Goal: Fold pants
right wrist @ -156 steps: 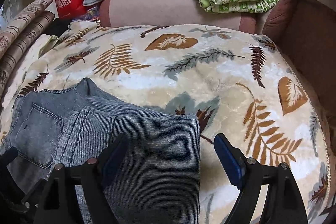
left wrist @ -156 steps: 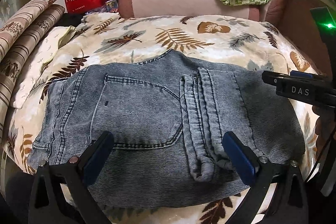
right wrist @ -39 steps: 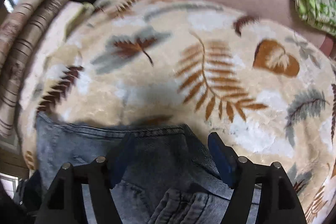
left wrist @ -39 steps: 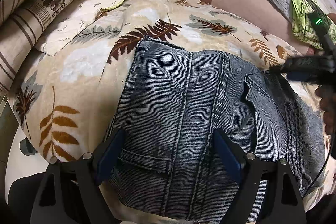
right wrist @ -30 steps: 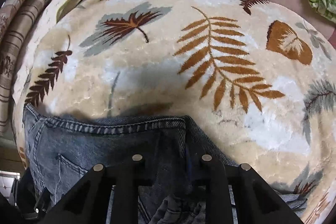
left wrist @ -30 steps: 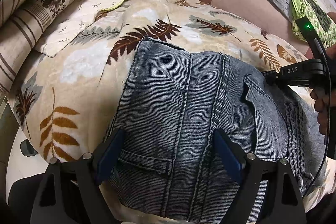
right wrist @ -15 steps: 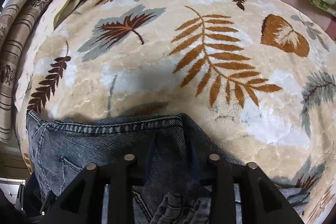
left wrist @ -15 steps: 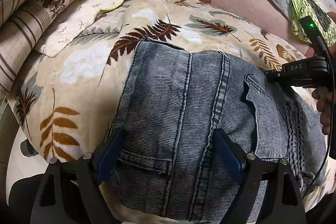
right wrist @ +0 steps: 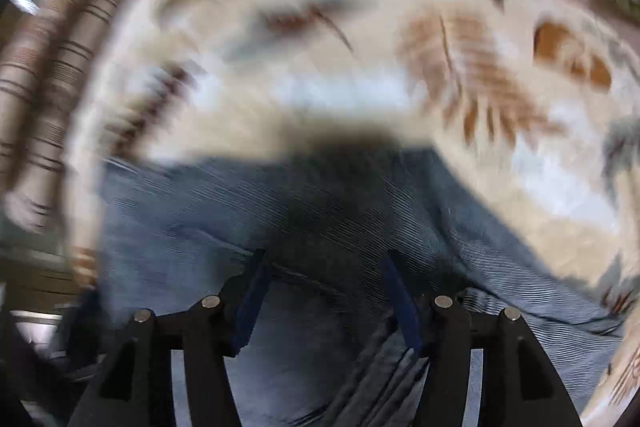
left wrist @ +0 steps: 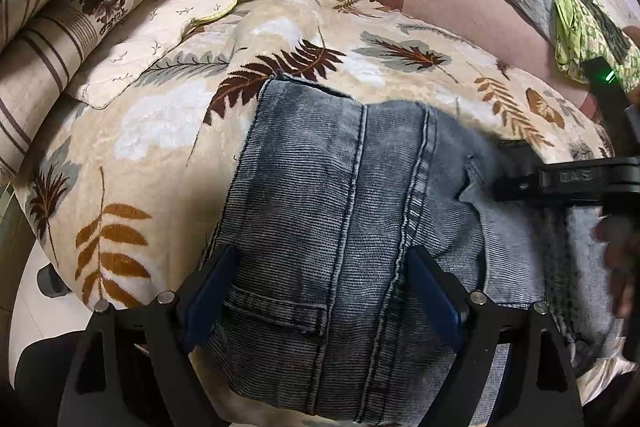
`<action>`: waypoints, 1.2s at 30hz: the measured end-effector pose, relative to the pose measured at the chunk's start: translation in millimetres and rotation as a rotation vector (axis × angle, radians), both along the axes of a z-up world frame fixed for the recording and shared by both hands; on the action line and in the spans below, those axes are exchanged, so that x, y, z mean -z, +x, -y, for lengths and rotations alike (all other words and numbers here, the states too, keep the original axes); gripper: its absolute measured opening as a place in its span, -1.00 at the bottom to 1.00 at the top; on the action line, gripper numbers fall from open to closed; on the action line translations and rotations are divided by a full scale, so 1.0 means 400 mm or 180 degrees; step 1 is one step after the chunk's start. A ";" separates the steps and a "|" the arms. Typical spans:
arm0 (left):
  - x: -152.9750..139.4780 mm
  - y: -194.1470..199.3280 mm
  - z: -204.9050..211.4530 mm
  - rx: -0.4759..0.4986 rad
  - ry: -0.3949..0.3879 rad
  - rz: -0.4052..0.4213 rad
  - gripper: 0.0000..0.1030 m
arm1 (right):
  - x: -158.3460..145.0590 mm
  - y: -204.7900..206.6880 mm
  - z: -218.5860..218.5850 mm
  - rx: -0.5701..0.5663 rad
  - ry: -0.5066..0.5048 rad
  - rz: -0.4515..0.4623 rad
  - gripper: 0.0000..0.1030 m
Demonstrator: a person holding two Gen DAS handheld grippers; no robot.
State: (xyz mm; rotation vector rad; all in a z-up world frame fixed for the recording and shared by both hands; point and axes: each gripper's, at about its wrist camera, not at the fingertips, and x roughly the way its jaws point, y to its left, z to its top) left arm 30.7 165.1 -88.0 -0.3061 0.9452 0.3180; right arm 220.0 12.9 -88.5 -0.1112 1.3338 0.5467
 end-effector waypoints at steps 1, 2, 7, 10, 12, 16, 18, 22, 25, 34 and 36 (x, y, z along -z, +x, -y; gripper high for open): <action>-0.006 -0.008 -0.004 -0.0001 -0.0040 0.0034 0.71 | -0.005 0.004 0.010 0.0109 0.0106 0.0029 0.20; -0.019 -0.027 -0.015 -0.0064 -0.0141 0.0128 0.71 | -0.024 -0.002 0.017 0.0179 0.0172 0.0042 0.20; -0.069 -0.150 -0.075 -0.0542 -0.0760 0.0600 0.71 | -0.113 -0.081 0.060 0.0121 0.0589 0.0141 0.24; -0.027 -0.194 -0.092 -0.0711 -0.1320 0.0525 0.71 | -0.089 -0.143 0.101 0.0203 0.1119 -0.0313 0.33; 0.012 -0.186 -0.093 -0.0719 -0.1617 0.0426 0.71 | -0.019 -0.180 0.093 0.0174 0.1233 -0.0679 0.36; 0.071 -0.169 -0.100 -0.0816 -0.2078 0.0278 0.71 | 0.001 -0.186 0.113 0.0333 0.1405 -0.0709 0.39; 0.064 -0.173 -0.104 -0.0882 -0.2154 0.0330 0.71 | 0.002 -0.180 0.118 0.0338 0.1397 -0.0791 0.39; 0.068 -0.139 -0.117 -0.0974 -0.2244 0.0380 0.68 | 0.015 -0.174 0.121 0.0310 0.1449 -0.0753 0.42; 0.047 -0.111 -0.132 -0.1002 -0.2122 0.0405 -0.45 | -0.001 -0.186 0.133 0.0292 0.1494 -0.0731 0.45; 0.001 -0.092 -0.111 -0.0933 -0.1731 0.0479 -0.67 | -0.011 -0.208 0.113 0.0194 0.1468 -0.0792 0.47; -0.043 -0.083 -0.084 -0.0812 -0.1429 0.0557 -0.70 | 0.015 -0.201 0.121 0.0197 0.1559 -0.0864 0.46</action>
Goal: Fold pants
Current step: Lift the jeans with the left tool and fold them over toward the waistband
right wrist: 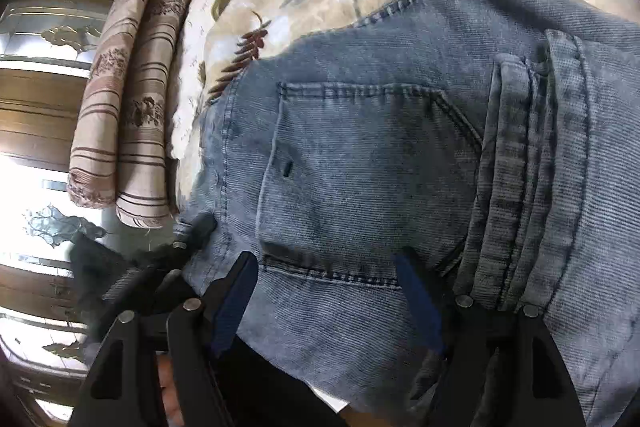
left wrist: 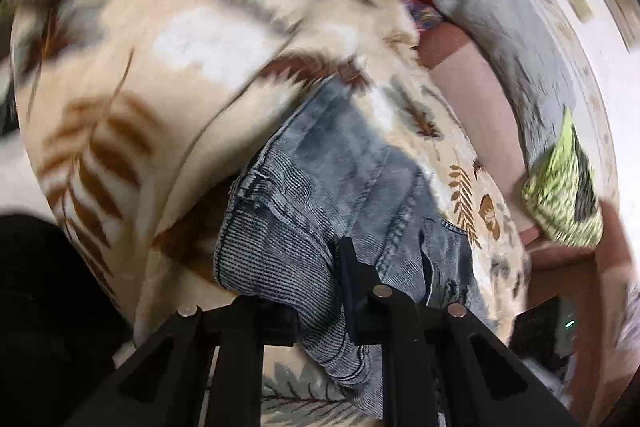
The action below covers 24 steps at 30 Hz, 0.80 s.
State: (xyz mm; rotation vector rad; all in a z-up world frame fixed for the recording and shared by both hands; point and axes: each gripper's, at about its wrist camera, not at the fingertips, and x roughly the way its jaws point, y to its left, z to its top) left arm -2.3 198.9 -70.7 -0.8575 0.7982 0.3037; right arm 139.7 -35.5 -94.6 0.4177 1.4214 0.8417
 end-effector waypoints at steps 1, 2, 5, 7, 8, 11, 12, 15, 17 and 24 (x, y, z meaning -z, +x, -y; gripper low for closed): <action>-0.030 0.004 0.023 0.0057 0.0204 0.0052 -0.70 | -0.014 0.002 0.020 0.0062 0.0104 -0.0062 0.46; -0.066 0.011 0.057 0.0133 0.0423 0.0123 -0.70 | -0.027 0.002 0.039 0.0116 0.0173 -0.0067 0.46; -0.166 0.035 0.171 0.0417 0.1075 0.0340 -0.71 | -0.088 -0.012 0.162 0.0378 0.0298 0.0215 0.46; -0.226 0.052 0.286 0.0724 0.1475 0.0523 -0.72 | -0.104 -0.024 0.285 0.0664 0.0329 0.0295 0.46; -0.249 0.059 0.350 0.0889 0.1664 0.0608 -0.72 | -0.106 -0.030 0.330 0.0766 0.0336 0.0319 0.46; -0.280 0.064 0.507 0.1366 0.1965 0.0794 -0.73 | -0.099 -0.063 0.528 0.1264 0.0293 0.0385 0.46; -0.280 0.069 0.567 0.1549 0.2032 0.0842 -0.74 | -0.094 -0.076 0.580 0.1409 0.0286 0.0388 0.46; -0.237 0.092 0.727 0.2135 0.2056 0.0774 -0.76 | -0.057 -0.126 0.752 0.1901 0.0324 0.0313 0.46; -0.142 0.135 0.815 0.2583 0.1912 0.0393 -0.69 | -0.038 -0.151 0.821 0.2093 0.0324 0.0255 0.46; -0.087 0.120 0.829 0.3351 0.1264 0.0089 0.13 | -0.027 -0.184 0.898 0.2213 0.0209 0.0195 0.47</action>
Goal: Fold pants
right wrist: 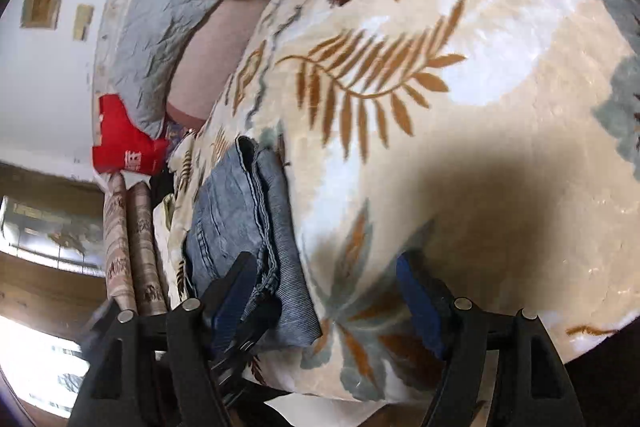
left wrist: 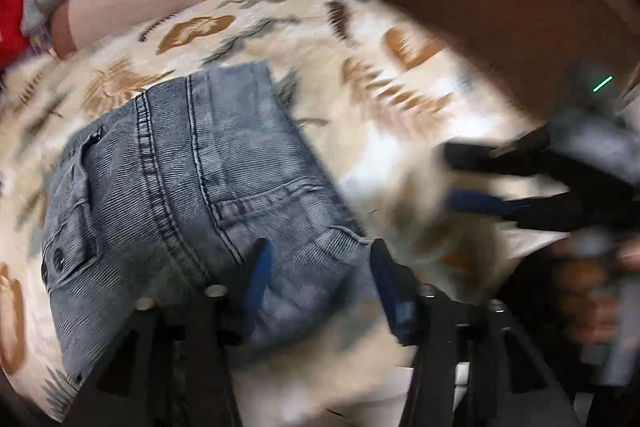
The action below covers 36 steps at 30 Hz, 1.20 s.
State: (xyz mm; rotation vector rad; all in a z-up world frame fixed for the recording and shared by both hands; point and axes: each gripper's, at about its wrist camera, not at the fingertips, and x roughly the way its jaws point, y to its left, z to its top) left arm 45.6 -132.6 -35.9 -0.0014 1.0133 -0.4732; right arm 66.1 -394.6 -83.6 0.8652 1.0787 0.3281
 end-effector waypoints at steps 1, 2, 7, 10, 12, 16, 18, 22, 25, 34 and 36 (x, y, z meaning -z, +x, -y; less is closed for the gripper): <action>-0.038 -0.015 -0.039 -0.0039 -0.0159 0.0077 0.21 | -0.011 0.002 -0.011 -0.0032 0.0012 0.0031 0.47; -0.081 -0.038 -0.091 -0.0149 -0.0251 0.0252 0.39 | -0.021 0.004 -0.021 -0.0064 0.0039 0.0067 0.47; -0.119 -0.098 -0.302 -0.1029 -0.0098 0.0689 0.57 | -0.077 -0.002 -0.161 -0.0501 0.0129 0.0278 0.48; -0.058 -0.080 -0.406 -0.1513 -0.0026 0.0429 0.57 | -0.051 -0.011 -0.206 -0.0471 -0.0110 0.0071 0.48; -0.019 -0.077 -0.421 -0.1556 -0.0003 0.0338 0.57 | -0.009 -0.011 -0.218 -0.0347 -0.0048 -0.0179 0.48; 0.065 -0.068 -0.388 -0.1364 0.0326 0.0195 0.58 | 0.000 0.002 -0.261 -0.0347 -0.0097 -0.0216 -0.10; 0.065 -0.071 -0.398 -0.1408 0.0235 0.0139 0.61 | 0.010 0.014 -0.274 -0.0347 -0.0204 -0.0267 -0.73; 0.025 -0.057 -0.401 -0.1494 0.0066 0.0255 0.61 | -0.031 -0.019 -0.285 -0.0278 -0.0521 -0.0085 -0.84; 0.002 -0.050 -0.372 -0.1468 0.0150 0.0475 0.68 | -0.013 -0.038 -0.281 -0.0269 -0.0789 -0.0119 -0.84; 0.112 -0.005 -0.308 -0.1276 0.0610 0.0271 0.77 | -0.069 -0.063 -0.228 -0.0144 -0.0425 0.0036 -0.13; 0.115 -0.009 -0.312 -0.1294 0.0562 0.0264 0.78 | -0.065 -0.044 -0.238 -0.0190 0.0019 -0.0025 0.42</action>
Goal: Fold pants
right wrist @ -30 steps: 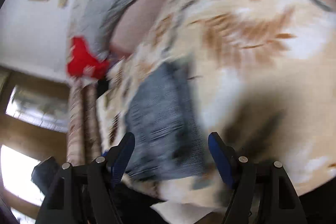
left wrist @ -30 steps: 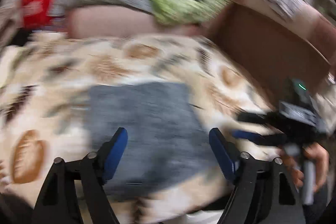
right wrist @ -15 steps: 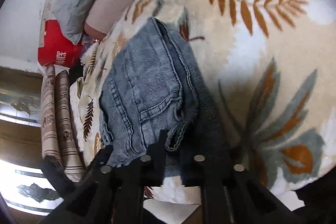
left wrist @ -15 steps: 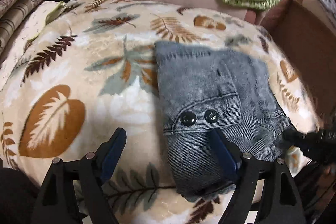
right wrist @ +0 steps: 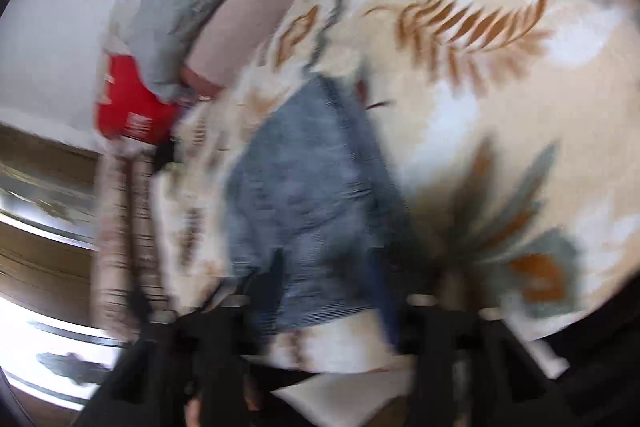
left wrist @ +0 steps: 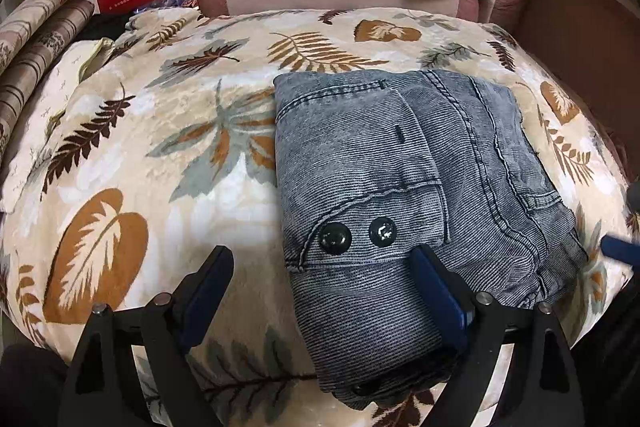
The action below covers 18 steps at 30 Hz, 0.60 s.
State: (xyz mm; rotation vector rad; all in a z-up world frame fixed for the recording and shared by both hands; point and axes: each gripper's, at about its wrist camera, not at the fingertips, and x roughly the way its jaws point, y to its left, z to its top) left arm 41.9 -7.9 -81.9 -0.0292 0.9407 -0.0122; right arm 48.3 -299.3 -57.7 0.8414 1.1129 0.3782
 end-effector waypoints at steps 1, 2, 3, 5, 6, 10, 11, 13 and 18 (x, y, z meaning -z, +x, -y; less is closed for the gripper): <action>0.003 0.001 -0.004 0.0001 -0.0022 0.0004 0.78 | 0.008 0.011 -0.009 -0.0004 0.0079 -0.0043 0.45; 0.004 -0.001 -0.007 0.0004 -0.0050 0.0005 0.78 | 0.028 0.030 -0.023 0.0006 0.0143 -0.0134 0.45; 0.004 -0.001 -0.010 0.0004 -0.0072 0.0003 0.78 | 0.048 0.046 -0.041 0.0004 0.0167 -0.0218 0.45; 0.004 0.001 -0.014 0.0009 -0.0105 0.0010 0.79 | 0.111 0.073 -0.048 0.0146 0.0290 -0.0501 0.45; 0.007 0.005 -0.014 0.0003 -0.0103 0.0021 0.81 | 0.132 0.081 -0.046 0.0239 0.0398 -0.0573 0.45; 0.009 0.005 -0.018 -0.0017 -0.0138 0.0035 0.84 | 0.123 0.109 -0.054 0.0247 0.0249 -0.0426 -0.76; 0.007 0.006 -0.021 -0.0021 -0.0175 0.0018 0.84 | 0.142 0.121 -0.054 0.0266 0.0240 -0.0516 -0.90; -0.010 0.001 -0.033 -0.0030 -0.0289 0.0001 0.83 | 0.162 0.121 -0.050 0.0253 0.0281 -0.0560 -0.91; -0.099 -0.026 -0.052 -0.0214 -0.0322 0.0373 0.83 | 0.049 0.026 -0.055 0.0172 -0.0237 -0.0039 -0.91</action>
